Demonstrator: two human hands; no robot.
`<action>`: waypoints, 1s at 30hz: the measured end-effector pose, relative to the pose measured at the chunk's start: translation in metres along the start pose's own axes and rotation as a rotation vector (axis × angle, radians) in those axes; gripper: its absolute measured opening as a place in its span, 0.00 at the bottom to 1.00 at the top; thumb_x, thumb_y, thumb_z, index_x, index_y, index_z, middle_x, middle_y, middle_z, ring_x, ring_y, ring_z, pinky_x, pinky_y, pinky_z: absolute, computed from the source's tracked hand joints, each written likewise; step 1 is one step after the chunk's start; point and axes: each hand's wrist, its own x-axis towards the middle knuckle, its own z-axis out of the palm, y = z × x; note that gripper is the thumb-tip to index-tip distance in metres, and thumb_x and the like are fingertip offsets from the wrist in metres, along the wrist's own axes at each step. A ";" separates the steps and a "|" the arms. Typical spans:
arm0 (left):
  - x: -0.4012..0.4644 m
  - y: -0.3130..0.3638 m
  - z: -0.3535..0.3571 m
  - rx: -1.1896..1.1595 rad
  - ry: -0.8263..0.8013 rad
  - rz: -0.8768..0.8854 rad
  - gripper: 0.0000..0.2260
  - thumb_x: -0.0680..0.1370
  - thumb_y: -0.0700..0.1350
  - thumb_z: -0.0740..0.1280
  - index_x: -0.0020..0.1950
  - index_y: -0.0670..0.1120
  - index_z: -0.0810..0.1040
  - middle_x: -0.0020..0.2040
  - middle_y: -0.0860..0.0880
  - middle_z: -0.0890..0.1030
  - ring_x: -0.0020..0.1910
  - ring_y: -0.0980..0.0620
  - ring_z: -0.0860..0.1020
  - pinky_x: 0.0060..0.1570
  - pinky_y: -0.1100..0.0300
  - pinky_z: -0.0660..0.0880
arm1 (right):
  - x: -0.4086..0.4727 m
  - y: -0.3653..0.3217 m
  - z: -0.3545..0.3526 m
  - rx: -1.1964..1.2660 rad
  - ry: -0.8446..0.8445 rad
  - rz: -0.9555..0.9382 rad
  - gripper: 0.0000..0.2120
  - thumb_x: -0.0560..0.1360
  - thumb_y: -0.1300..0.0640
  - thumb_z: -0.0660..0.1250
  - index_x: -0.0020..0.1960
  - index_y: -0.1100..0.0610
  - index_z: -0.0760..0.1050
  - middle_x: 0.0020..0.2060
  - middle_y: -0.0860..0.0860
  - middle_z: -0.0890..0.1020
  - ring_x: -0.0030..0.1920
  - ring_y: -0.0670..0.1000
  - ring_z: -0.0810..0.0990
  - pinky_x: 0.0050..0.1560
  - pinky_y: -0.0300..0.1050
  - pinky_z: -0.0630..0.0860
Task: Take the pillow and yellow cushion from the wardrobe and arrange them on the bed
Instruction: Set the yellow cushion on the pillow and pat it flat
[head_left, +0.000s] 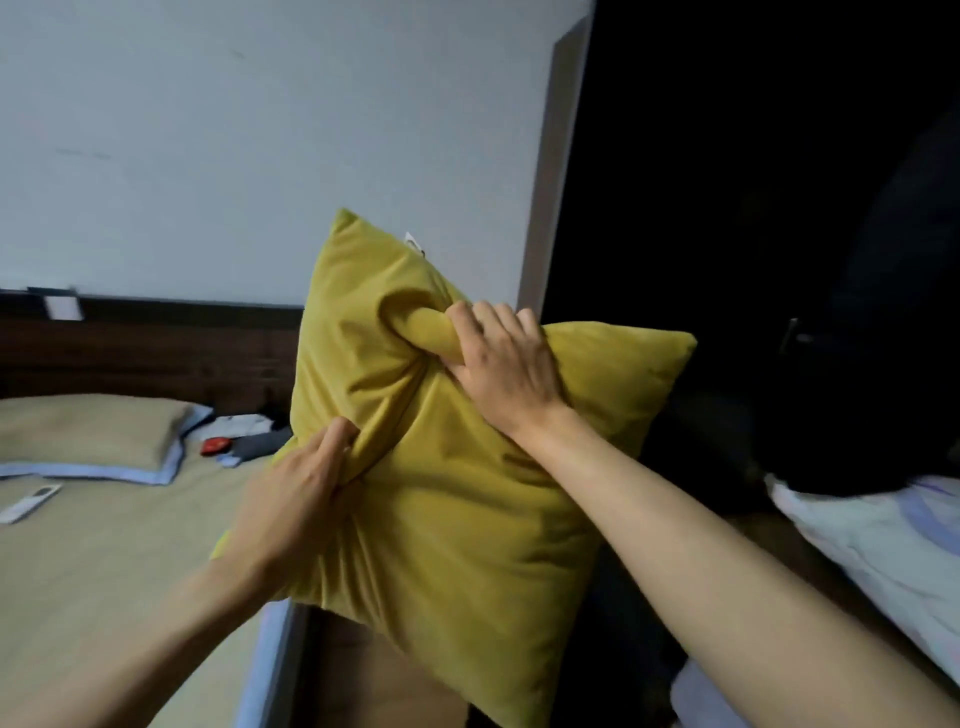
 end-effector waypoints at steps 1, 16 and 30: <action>-0.009 -0.019 -0.005 0.037 -0.014 -0.047 0.17 0.74 0.41 0.71 0.56 0.48 0.66 0.48 0.45 0.79 0.39 0.41 0.78 0.30 0.51 0.72 | 0.010 -0.020 0.016 0.057 -0.023 -0.027 0.19 0.78 0.46 0.64 0.62 0.58 0.73 0.50 0.57 0.80 0.50 0.60 0.78 0.50 0.55 0.70; -0.084 -0.164 -0.031 0.411 -0.040 -0.528 0.20 0.72 0.44 0.70 0.60 0.51 0.66 0.53 0.49 0.80 0.41 0.45 0.79 0.30 0.53 0.72 | 0.109 -0.212 0.193 0.572 -0.122 -0.369 0.17 0.79 0.47 0.65 0.62 0.57 0.71 0.49 0.56 0.81 0.45 0.58 0.79 0.46 0.53 0.73; -0.114 -0.280 -0.056 0.314 -0.016 -0.801 0.15 0.74 0.55 0.61 0.54 0.49 0.64 0.47 0.50 0.75 0.44 0.44 0.75 0.40 0.44 0.75 | 0.182 -0.363 0.269 0.741 -0.270 -0.651 0.20 0.81 0.44 0.60 0.64 0.58 0.67 0.55 0.57 0.79 0.53 0.60 0.77 0.52 0.54 0.70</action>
